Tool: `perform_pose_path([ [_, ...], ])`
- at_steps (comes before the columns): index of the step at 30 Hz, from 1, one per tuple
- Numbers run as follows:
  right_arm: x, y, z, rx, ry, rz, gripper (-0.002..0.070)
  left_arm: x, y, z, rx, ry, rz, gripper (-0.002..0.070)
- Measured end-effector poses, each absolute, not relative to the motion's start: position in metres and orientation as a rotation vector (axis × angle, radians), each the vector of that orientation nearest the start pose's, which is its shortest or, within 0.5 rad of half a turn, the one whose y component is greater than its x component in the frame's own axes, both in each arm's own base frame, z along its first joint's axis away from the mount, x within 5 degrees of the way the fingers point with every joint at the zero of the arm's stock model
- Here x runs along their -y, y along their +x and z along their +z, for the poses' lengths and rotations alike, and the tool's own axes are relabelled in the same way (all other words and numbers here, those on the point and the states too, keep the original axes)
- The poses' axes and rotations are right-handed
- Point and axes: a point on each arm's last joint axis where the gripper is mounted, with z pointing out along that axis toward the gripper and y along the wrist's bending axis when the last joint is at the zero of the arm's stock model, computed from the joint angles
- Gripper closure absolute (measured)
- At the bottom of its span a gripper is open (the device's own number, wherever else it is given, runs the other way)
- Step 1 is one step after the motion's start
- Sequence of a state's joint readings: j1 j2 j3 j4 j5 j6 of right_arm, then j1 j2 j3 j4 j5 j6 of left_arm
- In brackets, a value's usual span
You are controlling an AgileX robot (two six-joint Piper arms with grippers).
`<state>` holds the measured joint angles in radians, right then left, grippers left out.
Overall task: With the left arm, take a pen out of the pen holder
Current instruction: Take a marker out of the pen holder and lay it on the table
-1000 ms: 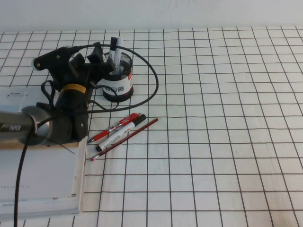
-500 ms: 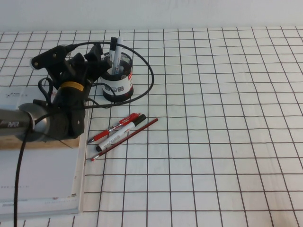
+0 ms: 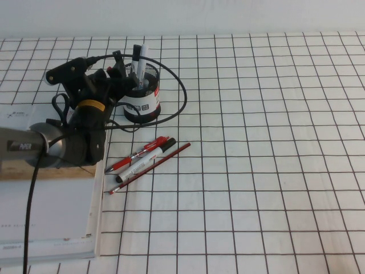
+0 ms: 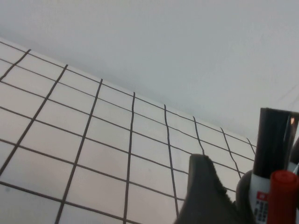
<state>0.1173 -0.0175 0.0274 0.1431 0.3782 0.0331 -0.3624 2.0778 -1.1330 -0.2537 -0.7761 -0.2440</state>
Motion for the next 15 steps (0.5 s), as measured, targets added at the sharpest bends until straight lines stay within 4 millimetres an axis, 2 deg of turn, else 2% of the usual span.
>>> perform_pose_path([
  [8, -0.0109, 0.0512, 0.1712, -1.875, 0.009, 0.245, 0.0691, 0.1413, 0.4178, 0.1672, -1.674, -0.188, -0.448, 0.0383],
  [15, -0.0109, 0.0512, 0.1712, -1.875, 0.009, 0.245, 0.0691, 0.1421, 0.4178, 0.1676, -1.673, -0.171, -0.446, 0.0404],
])
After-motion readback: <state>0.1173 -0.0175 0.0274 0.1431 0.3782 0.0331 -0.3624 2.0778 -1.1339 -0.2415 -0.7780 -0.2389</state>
